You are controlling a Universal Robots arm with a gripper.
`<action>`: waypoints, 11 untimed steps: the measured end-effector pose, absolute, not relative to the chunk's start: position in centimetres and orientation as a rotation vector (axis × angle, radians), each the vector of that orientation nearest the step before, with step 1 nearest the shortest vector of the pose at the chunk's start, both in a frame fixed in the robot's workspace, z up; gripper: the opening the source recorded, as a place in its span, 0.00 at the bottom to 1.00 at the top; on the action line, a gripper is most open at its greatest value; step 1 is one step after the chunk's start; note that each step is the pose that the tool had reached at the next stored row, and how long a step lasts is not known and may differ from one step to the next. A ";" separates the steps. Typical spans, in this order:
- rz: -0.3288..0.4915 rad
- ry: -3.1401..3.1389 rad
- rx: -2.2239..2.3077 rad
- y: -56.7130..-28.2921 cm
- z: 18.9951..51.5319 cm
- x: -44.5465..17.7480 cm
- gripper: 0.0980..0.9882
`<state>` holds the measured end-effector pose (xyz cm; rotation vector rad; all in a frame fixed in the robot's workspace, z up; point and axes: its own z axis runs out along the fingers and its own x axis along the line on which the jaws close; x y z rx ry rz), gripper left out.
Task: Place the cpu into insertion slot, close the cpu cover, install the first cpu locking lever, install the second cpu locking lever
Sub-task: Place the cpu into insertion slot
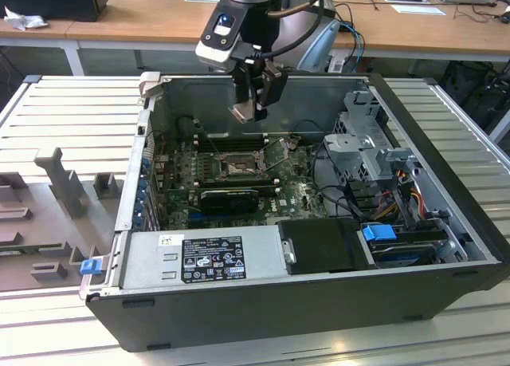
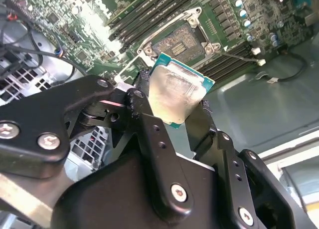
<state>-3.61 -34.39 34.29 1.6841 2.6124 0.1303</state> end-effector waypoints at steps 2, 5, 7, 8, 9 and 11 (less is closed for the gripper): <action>0.130 2.587 1.721 -34.4 34.3 -3.6 0.49; 0.129 2.568 1.747 -34.4 34.2 -3.6 0.49; 0.129 2.564 1.753 -34.4 34.2 -3.6 0.49; 0.129 2.563 1.754 -34.4 34.1 -3.6 0.49; 0.129 2.563 1.755 -34.4 34.1 -3.6 0.49; 0.129 2.561 1.757 -34.4 34.0 -3.6 0.49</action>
